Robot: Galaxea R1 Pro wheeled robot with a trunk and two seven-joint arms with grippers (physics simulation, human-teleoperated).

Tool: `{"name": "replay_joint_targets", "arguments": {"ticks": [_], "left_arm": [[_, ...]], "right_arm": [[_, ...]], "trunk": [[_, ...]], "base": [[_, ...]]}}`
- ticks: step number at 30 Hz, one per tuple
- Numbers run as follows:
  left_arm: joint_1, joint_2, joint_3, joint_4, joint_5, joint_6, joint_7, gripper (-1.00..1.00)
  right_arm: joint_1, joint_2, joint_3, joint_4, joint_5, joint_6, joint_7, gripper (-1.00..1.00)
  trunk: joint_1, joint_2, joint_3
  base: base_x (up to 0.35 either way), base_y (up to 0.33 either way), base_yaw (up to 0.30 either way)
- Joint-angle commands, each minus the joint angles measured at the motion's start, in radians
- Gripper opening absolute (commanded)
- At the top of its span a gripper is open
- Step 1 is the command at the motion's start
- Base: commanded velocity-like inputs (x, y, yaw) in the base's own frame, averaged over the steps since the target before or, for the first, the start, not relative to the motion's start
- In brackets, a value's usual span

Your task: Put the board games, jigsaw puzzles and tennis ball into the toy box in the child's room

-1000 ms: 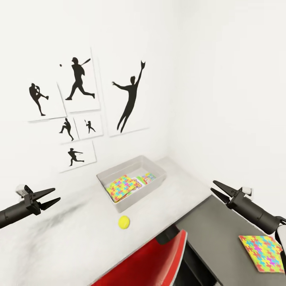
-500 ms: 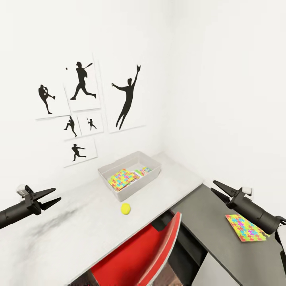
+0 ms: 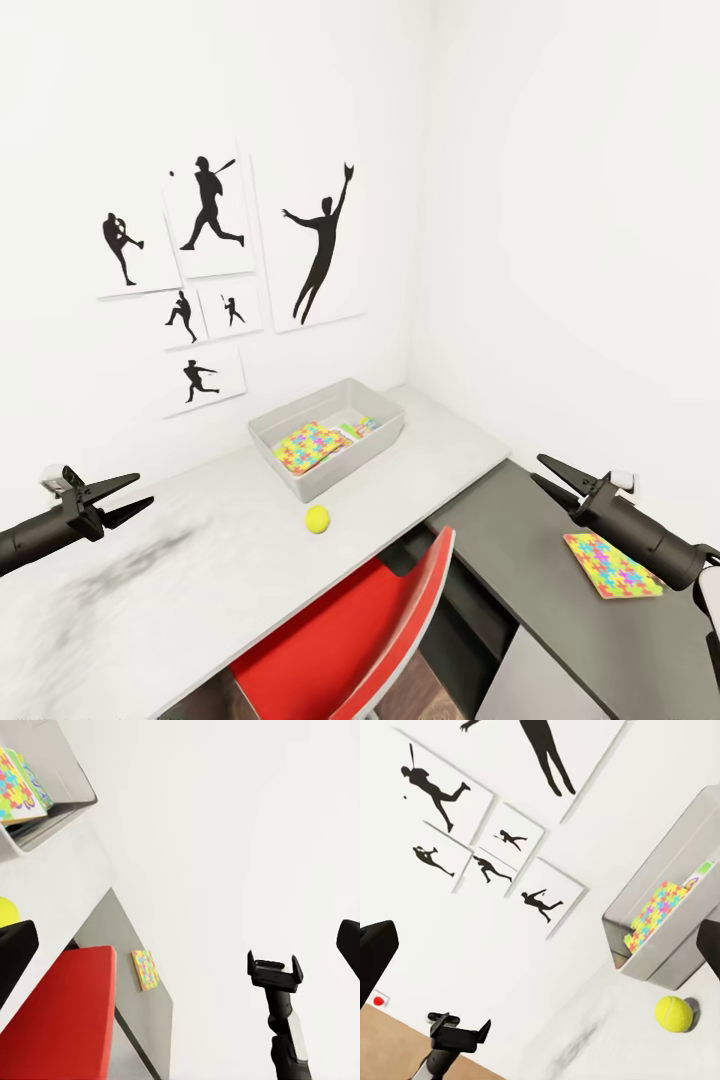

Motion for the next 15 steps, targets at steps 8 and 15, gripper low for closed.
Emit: {"name": "replay_joint_targets", "arguments": {"ticks": [8, 15], "left_arm": [[0.0, 0.002, 0.0, 0.001, 0.003, 0.008, -0.003, 1.0], [-0.001, 0.002, 0.001, 0.001, 0.003, 0.008, -0.002, 1.0]], "right_arm": [[-0.001, 0.001, -0.001, 0.0, 0.003, 0.004, 0.004, 1.0], [-0.001, 0.001, -0.001, 0.001, 0.004, 0.004, 0.004, 1.0]], "trunk": [[0.001, -0.002, -0.002], [0.001, -0.002, -0.002]], "base": [[-0.001, 0.015, -0.199], [0.0, 0.144, -0.275]]}}
